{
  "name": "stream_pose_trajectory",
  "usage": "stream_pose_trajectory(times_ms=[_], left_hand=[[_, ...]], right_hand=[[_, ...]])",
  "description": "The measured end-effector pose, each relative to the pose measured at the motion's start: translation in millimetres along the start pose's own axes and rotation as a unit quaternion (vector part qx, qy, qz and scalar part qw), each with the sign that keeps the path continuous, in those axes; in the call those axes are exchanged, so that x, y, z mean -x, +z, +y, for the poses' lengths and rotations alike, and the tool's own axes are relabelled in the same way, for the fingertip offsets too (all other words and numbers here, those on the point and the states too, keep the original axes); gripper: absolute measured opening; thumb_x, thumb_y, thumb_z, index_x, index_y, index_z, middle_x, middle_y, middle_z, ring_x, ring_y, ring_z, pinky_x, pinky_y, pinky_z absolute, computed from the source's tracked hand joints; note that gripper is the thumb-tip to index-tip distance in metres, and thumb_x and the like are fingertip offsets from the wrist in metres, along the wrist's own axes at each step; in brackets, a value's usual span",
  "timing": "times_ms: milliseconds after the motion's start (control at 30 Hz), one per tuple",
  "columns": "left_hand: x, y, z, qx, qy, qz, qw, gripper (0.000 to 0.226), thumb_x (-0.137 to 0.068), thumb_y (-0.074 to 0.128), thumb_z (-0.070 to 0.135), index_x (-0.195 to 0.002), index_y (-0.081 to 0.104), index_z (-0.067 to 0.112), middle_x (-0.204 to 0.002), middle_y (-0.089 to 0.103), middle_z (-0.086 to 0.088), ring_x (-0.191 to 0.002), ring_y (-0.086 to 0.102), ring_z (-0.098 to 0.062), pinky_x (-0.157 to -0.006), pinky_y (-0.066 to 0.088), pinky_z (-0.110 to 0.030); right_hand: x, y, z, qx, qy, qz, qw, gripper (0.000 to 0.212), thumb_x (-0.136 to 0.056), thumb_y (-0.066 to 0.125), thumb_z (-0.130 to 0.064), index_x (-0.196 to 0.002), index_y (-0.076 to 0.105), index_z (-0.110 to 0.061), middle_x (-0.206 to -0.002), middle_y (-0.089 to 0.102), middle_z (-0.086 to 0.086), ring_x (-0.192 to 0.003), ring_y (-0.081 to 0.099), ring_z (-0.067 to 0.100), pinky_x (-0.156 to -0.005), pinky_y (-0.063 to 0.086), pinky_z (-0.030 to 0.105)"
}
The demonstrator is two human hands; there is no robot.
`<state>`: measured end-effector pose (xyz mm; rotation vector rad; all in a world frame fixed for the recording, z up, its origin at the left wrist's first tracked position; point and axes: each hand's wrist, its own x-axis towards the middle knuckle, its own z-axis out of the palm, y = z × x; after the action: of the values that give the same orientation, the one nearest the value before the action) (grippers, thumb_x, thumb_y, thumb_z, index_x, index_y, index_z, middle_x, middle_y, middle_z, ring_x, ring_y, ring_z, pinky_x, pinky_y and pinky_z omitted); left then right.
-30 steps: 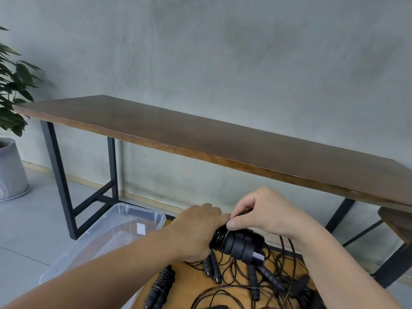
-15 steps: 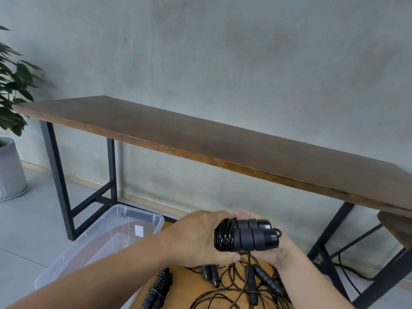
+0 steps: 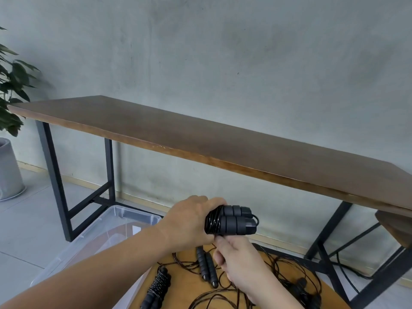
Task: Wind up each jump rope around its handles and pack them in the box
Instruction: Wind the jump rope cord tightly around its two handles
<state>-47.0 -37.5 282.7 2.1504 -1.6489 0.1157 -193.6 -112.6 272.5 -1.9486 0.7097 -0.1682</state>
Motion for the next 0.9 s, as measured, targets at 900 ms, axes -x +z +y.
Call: stream_pose_trajectory(times_ms=[900], left_hand=[[19.0, -26.4, 30.5, 0.002, 0.086, -0.136, 0.987, 0.069, -0.078, 0.060, 0.073, -0.131, 0.043, 0.033, -0.107, 0.059, 0.006, -0.099, 0.052, -0.012, -0.090, 0.046, -0.033]], right_hand=[[-27.5, -99.0, -47.6, 0.120, -0.100, -0.179, 0.971, 0.021, -0.065, 0.089, -0.032, -0.070, 0.071, -0.023, -0.067, 0.066, -0.004, -0.064, 0.059, 0.009, -0.060, 0.045, 0.024]])
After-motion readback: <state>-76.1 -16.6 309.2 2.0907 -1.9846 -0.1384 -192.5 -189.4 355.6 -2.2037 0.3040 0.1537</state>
